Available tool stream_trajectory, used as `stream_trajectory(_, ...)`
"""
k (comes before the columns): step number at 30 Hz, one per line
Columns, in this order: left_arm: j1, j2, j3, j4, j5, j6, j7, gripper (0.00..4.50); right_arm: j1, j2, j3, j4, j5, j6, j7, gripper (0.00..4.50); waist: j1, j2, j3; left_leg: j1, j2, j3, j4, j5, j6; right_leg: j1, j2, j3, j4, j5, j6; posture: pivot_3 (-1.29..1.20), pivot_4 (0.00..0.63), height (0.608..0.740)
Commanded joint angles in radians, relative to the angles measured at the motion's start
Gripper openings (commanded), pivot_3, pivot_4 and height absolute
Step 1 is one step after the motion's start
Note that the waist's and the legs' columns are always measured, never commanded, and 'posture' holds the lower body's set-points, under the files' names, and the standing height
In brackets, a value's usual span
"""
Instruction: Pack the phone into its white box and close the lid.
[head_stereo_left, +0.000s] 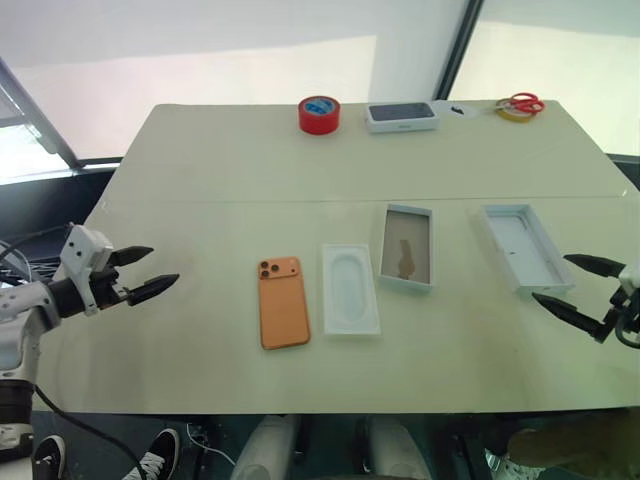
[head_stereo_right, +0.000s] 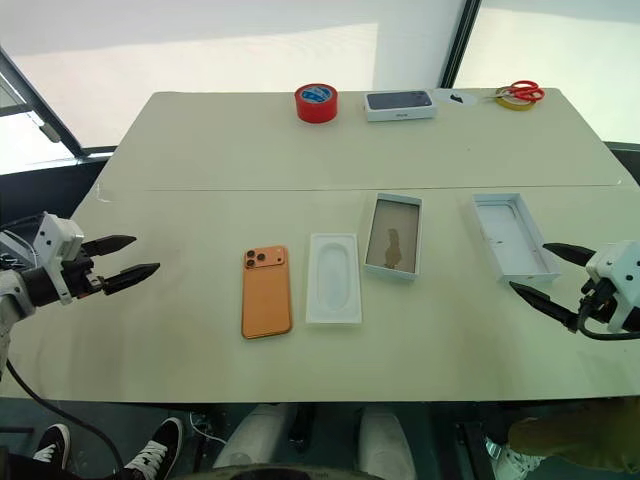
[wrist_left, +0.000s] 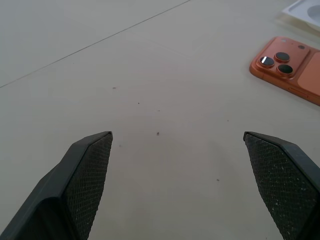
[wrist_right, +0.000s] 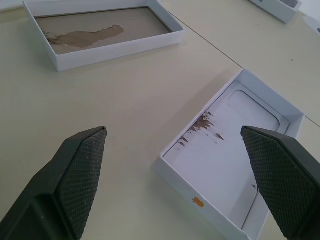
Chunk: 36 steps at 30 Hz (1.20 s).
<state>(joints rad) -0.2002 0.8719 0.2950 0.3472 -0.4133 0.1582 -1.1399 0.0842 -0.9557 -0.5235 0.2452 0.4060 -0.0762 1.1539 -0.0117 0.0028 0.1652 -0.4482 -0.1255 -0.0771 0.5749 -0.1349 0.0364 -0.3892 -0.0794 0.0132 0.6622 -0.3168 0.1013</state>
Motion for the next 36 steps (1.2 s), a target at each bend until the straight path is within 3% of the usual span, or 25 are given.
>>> stream_trajectory(1,-0.010,0.030,0.028,0.000,0.009,-0.036,-0.008,4.40,-0.012,-0.026,-0.030,0.028,0.005,-0.012,0.013,4.50,0.000,0.000,0.000,0.000,0.000,0.000,0.000,0.000,0.000,0.000,0.000,0.000,0.000,0.000,0.000,0.00,0.150,0.740)
stream_trajectory(21,-0.006,-0.032,-0.036,-0.101,0.034,-0.083,0.001,4.40,-0.034,-0.023,-0.019,0.044,-0.012,0.000,0.020,4.50,0.001,0.000,0.000,0.000,0.000,0.000,0.000,0.000,0.000,0.000,0.000,0.000,0.000,0.000,0.000,0.00,0.150,0.740)
stream_trajectory(27,-0.085,-0.077,-0.119,-0.159,0.121,0.051,0.166,4.40,-0.063,-0.001,0.018,-0.005,-0.013,0.013,-0.012,4.50,0.001,0.000,0.000,0.000,0.000,0.000,0.000,0.000,0.000,0.000,0.000,0.000,0.000,0.000,0.000,0.00,0.150,0.740)
stream_trajectory(34,-0.100,-0.124,-0.137,-0.305,0.017,0.265,0.161,4.40,-0.076,0.023,0.064,-0.086,-0.006,0.042,-0.034,4.50,0.001,0.000,0.000,0.000,0.000,0.000,0.000,0.000,0.000,0.000,0.000,0.000,0.000,0.000,0.001,0.00,0.150,0.740)
stream_trajectory(36,-0.094,-0.145,-0.151,-0.410,-0.084,0.433,0.163,4.40,-0.100,0.035,0.094,-0.142,0.014,0.081,-0.041,4.50,0.001,0.000,0.000,0.000,0.000,0.000,0.001,0.000,0.000,0.000,0.000,0.000,0.000,0.000,0.001,0.00,0.150,0.740)
